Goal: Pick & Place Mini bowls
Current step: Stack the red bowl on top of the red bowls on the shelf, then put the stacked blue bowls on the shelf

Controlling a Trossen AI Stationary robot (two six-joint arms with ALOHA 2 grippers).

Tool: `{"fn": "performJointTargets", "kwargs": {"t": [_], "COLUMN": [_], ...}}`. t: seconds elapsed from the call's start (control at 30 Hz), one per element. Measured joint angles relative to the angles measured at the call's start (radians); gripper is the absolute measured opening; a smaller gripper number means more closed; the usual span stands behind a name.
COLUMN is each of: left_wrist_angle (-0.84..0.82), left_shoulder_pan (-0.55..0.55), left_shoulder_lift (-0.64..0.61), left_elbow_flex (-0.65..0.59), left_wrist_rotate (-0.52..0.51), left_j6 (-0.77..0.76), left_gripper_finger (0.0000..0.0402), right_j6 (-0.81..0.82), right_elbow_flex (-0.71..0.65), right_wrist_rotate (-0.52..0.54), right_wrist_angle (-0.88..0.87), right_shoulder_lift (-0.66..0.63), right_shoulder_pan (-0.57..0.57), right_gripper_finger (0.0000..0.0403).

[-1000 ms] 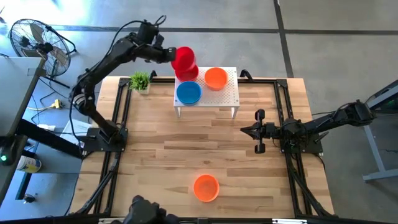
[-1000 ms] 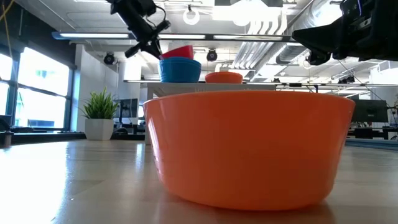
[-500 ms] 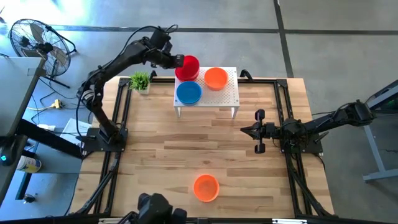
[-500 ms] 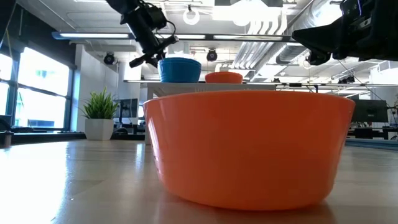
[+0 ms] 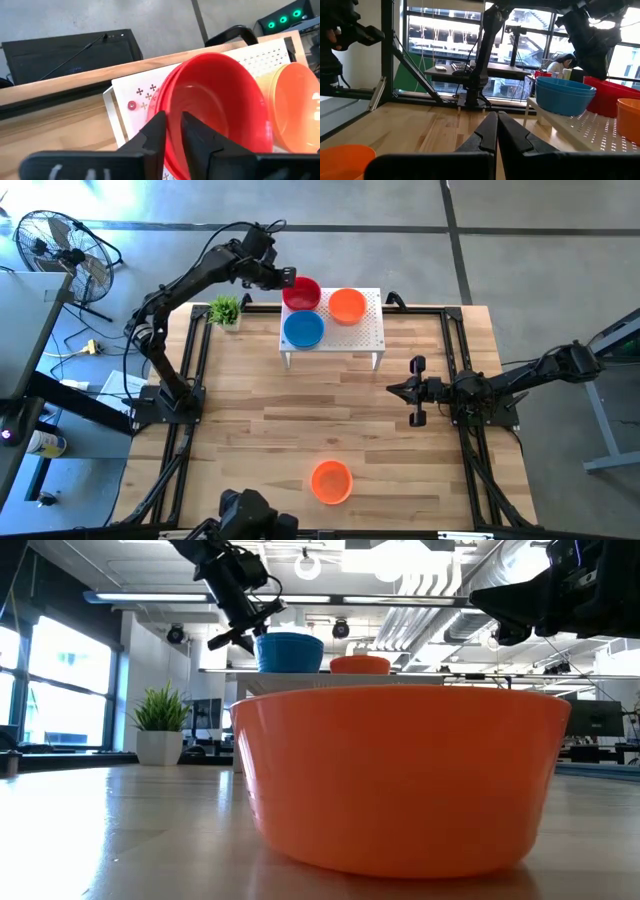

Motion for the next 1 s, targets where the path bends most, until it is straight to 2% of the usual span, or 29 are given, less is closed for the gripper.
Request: {"fn": "performJointTargets", "kwargs": {"t": [0.13,0.37,0.47,0.57,0.63,0.73,1.0], "left_wrist_angle": [-0.03,-0.153,-0.203,-0.209,-0.141,-0.027,0.333], "left_shoulder_pan": [0.0,-0.008,-0.051,-0.123,-0.176,-0.234,-0.373], "left_shoulder_lift": [0.0,-0.005,-0.013,-0.047,-0.084,-0.147,-0.374], "left_elbow_flex": [0.025,0.163,0.196,0.176,0.131,0.014,-0.448], "left_wrist_rotate": [-0.001,-0.044,-0.103,-0.226,-0.283,-0.305,-0.314], "left_j6": [0.02,0.119,0.221,0.29,0.331,0.355,0.387], "left_gripper_finger": [0.0074,0.0084,0.007,0.0036,0.0011,0.001,0.0003], "right_j6": [0.002,0.003,0.003,0.003,0.003,0.01,0.043], "right_elbow_flex": [0.0,0.0,0.0,0.0,0.0,0.0,0.0], "right_wrist_rotate": [0.0,0.0,0.0,0.0,0.0,0.0,0.012], "right_wrist_angle": [0.0,-0.005,-0.006,-0.006,-0.006,-0.007,-0.038], "right_shoulder_lift": [0.0,0.0,0.0,0.0,0.0,0.0,0.0], "right_shoulder_pan": [0.0,0.0,0.0,0.0,0.0,0.0,0.0], "right_gripper_finger": [0.0001,0.0002,0.0001,0.0002,0.0001,0.0001,0.0002]}}
